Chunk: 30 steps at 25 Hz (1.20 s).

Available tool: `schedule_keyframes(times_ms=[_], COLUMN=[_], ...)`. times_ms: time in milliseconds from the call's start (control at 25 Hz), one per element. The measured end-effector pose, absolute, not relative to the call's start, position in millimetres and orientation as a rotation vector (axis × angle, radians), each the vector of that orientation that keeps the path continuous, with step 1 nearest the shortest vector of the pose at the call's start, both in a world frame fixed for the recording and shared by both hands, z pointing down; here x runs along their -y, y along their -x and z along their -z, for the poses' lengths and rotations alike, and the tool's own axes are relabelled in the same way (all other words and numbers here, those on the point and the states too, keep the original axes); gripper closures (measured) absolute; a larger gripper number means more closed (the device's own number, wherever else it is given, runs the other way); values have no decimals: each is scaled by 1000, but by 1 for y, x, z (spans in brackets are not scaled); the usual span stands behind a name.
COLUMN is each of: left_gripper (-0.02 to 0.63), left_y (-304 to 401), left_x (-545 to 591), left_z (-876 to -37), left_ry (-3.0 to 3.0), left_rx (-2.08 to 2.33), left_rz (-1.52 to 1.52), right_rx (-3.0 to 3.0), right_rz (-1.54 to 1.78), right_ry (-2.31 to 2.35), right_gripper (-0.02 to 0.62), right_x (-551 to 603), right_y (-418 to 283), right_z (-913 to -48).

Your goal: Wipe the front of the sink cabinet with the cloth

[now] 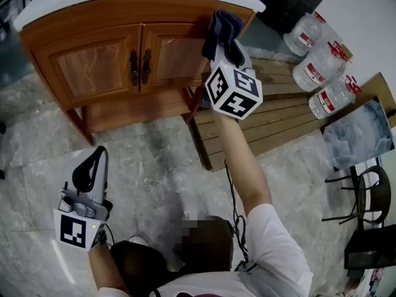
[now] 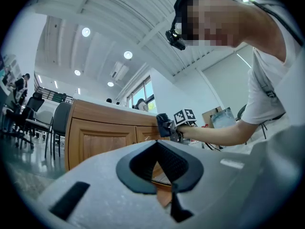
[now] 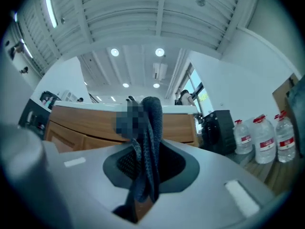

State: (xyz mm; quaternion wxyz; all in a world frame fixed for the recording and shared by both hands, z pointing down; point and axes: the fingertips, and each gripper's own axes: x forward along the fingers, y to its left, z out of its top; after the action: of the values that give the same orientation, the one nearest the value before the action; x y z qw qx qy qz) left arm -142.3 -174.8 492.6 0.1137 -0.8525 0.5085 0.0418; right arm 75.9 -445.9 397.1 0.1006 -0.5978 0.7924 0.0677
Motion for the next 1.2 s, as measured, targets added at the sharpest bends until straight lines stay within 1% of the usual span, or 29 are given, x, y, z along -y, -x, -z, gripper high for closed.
schedule_keyframes(times_ms=[200,360,440,600,680,840,960,1200], left_gripper=[606,606,606,606,606,606,606,606], left_y=[130,110,109,116,121,138,151,161], left_x=[180,191,192,186,180,176,174,170], left_z=[-493,-514,-520,-510,-506,-505,-501,-498], left_ry=[2493,2575,2619,2581,2575,2556,2507,2460], left_rx=[-1480,-1469,-1465,-1469,-1481,-1555,-1623,-1671], left_rz=[-130,-83,-120,-188,-225,-273,-305,-327], right_rx=[-2587,-2708,-2777,-2884,-2890,-2916,-2948,-2950], right_rz=[-179,-184,-161,72,158,255,233,234], right_ry=[1399,1161,1006,580,463,370,365,403], right_gripper=[532,532,534,534,534,535,535,537], right_x=[401,376,363,331,323,325,325,326], right_y=[22,93,131,210,239,287,315,349], right_z=[-422,-431,-435,-449,-455,-462,-465,-465])
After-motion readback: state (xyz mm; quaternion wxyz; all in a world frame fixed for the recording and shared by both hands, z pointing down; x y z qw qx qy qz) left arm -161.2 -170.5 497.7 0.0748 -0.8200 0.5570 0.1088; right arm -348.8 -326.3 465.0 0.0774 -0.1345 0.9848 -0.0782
